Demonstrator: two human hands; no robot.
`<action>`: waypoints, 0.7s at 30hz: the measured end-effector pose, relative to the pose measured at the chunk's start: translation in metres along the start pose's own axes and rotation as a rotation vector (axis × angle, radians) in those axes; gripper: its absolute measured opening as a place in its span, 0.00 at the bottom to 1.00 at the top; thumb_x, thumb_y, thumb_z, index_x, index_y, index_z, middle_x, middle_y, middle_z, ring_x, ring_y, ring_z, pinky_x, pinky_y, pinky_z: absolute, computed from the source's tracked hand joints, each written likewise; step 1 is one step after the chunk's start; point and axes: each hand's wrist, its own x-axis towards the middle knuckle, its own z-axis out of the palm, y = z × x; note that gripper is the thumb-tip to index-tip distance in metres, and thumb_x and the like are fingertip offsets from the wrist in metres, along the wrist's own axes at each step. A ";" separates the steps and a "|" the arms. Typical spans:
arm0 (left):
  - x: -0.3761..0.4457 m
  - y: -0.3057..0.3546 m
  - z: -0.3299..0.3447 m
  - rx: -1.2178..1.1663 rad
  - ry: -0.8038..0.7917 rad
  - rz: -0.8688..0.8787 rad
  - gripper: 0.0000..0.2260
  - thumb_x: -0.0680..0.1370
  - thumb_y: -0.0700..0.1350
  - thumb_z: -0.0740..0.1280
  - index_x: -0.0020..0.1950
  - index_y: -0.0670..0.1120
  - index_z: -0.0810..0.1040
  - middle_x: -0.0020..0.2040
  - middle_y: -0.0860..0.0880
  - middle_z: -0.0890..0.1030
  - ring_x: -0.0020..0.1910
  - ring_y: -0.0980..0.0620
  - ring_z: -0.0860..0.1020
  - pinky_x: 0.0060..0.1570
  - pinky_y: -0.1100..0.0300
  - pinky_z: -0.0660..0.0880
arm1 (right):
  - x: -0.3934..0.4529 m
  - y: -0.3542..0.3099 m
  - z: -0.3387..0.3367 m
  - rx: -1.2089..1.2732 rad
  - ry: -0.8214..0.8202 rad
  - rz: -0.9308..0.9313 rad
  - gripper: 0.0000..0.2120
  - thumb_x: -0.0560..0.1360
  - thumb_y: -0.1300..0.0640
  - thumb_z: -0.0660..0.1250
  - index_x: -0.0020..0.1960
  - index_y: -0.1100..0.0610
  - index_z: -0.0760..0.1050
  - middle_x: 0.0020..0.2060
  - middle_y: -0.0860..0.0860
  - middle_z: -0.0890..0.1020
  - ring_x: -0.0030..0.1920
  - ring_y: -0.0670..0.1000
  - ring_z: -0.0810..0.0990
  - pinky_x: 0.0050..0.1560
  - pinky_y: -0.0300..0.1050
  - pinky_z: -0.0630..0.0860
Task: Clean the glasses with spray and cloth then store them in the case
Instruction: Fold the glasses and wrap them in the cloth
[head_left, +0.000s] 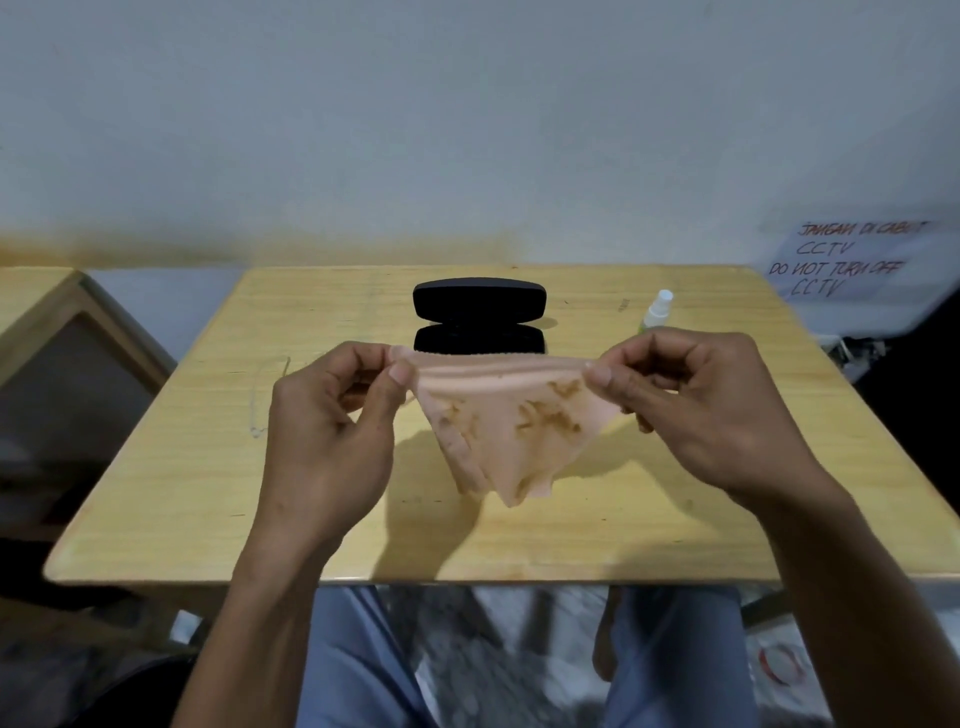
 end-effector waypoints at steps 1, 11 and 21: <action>0.005 0.000 0.002 0.008 -0.001 -0.005 0.07 0.79 0.44 0.68 0.44 0.55 0.83 0.40 0.56 0.85 0.41 0.58 0.81 0.47 0.58 0.78 | 0.005 0.002 0.000 -0.005 0.037 -0.006 0.05 0.71 0.53 0.75 0.42 0.55 0.84 0.31 0.42 0.83 0.30 0.40 0.77 0.33 0.30 0.72; 0.065 0.004 0.019 0.059 0.121 0.171 0.03 0.76 0.45 0.70 0.44 0.52 0.83 0.45 0.52 0.83 0.40 0.55 0.75 0.39 0.58 0.72 | 0.051 0.006 0.006 -0.189 0.377 -0.244 0.05 0.77 0.50 0.71 0.46 0.50 0.80 0.41 0.42 0.81 0.36 0.42 0.78 0.35 0.46 0.80; -0.008 -0.077 0.003 0.638 -0.279 0.180 0.03 0.76 0.46 0.72 0.47 0.54 0.84 0.46 0.53 0.76 0.49 0.46 0.76 0.46 0.45 0.74 | -0.030 0.088 0.015 -0.374 -0.060 -0.028 0.01 0.74 0.54 0.74 0.44 0.50 0.84 0.48 0.45 0.80 0.52 0.47 0.78 0.49 0.38 0.70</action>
